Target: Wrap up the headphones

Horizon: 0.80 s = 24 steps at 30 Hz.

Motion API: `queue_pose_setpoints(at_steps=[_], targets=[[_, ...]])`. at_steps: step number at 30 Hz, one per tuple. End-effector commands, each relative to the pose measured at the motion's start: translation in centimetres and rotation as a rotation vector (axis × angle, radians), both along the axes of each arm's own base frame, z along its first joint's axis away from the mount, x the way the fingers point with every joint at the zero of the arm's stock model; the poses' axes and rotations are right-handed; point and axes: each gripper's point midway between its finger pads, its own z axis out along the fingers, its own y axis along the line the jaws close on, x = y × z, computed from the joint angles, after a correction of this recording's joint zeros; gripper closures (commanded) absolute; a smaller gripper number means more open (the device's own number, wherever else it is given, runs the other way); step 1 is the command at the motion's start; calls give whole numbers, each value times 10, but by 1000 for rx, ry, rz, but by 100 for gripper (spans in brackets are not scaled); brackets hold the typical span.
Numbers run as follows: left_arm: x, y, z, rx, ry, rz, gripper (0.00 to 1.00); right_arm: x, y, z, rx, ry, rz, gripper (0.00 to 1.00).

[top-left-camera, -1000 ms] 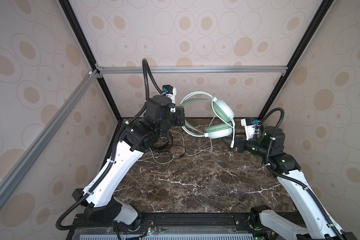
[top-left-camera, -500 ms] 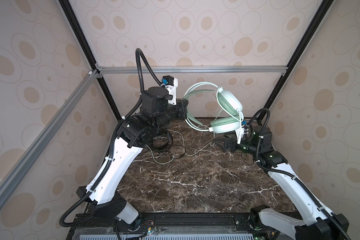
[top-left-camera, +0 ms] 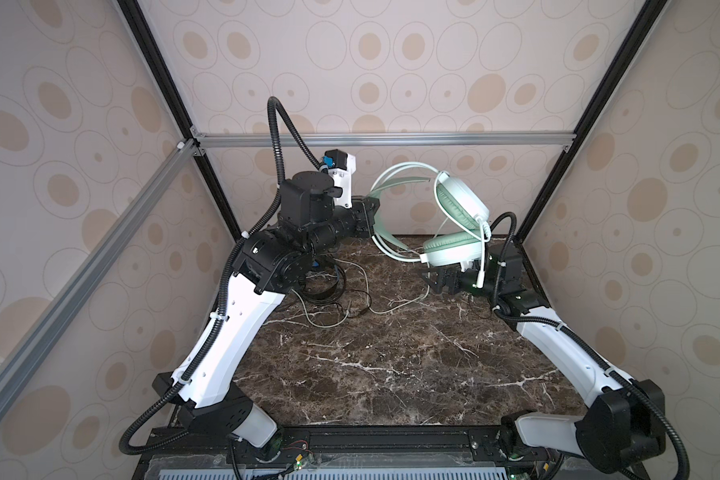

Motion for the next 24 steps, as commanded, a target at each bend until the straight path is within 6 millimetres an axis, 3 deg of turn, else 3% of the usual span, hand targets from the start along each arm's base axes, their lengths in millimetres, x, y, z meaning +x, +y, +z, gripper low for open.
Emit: queue_pose_setpoints(at_steps=[1, 7, 12, 24], targets=[[-13, 7, 46, -147, -85, -17, 100, 7, 10, 14, 53, -27, 35, 8], [-14, 8, 43, -173, -84, -17, 100, 18, 16, 10, 82, -3, 50, 13], [-14, 4, 42, -198, -81, -33, 100, 25, 25, -5, 96, 41, 74, 21], [-7, 11, 48, -247, -87, -22, 100, 17, 31, -40, 73, 113, 107, 44]])
